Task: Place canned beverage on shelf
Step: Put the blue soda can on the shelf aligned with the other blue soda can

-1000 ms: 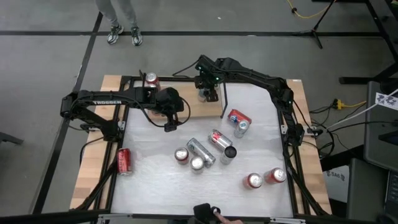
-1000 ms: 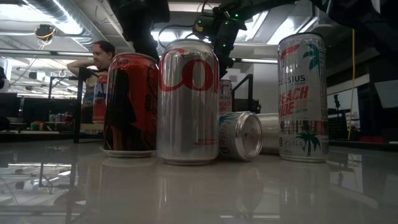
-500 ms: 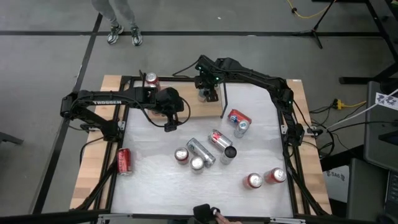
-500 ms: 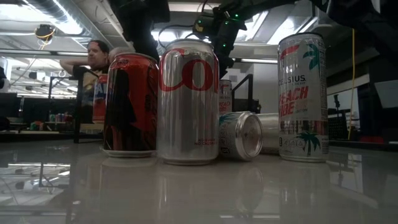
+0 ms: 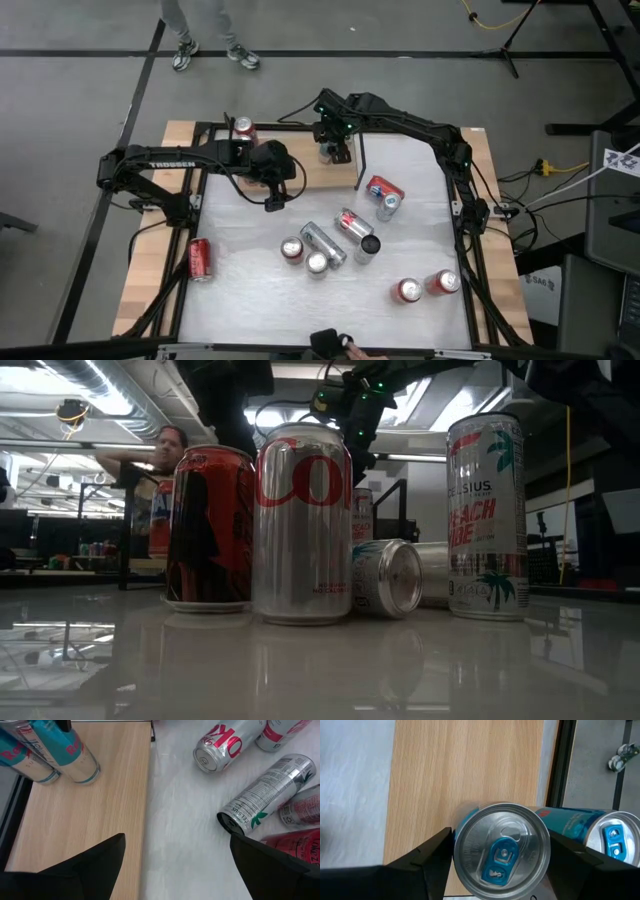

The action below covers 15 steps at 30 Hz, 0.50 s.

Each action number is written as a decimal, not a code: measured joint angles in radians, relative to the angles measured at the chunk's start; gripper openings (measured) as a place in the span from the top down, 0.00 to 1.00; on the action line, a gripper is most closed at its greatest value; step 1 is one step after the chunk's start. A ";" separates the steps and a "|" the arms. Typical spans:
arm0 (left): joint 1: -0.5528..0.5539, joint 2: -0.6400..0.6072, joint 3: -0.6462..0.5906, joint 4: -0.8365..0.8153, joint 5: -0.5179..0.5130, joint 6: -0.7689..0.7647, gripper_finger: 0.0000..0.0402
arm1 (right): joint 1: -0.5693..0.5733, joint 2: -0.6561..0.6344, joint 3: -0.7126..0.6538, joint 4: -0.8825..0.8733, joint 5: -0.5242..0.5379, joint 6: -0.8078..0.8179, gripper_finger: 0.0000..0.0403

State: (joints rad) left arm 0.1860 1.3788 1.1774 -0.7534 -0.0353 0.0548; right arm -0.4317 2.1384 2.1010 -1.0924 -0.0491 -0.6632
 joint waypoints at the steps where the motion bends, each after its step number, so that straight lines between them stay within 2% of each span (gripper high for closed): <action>1: 0.000 0.000 0.000 0.000 0.000 0.000 0.12 | 0.000 0.000 0.000 0.000 -0.008 0.000 0.35; 4: 0.000 0.000 0.000 0.000 0.000 0.000 0.12 | 0.000 0.001 0.000 -0.002 -0.039 0.000 0.35; 15: 0.000 0.000 0.000 0.000 0.000 0.000 0.12 | 0.000 0.001 0.000 -0.005 -0.039 0.000 0.35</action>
State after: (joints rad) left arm 0.1860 1.3788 1.1774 -0.7536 -0.0353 0.0547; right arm -0.4316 2.1391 2.1006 -1.0969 -0.0883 -0.6632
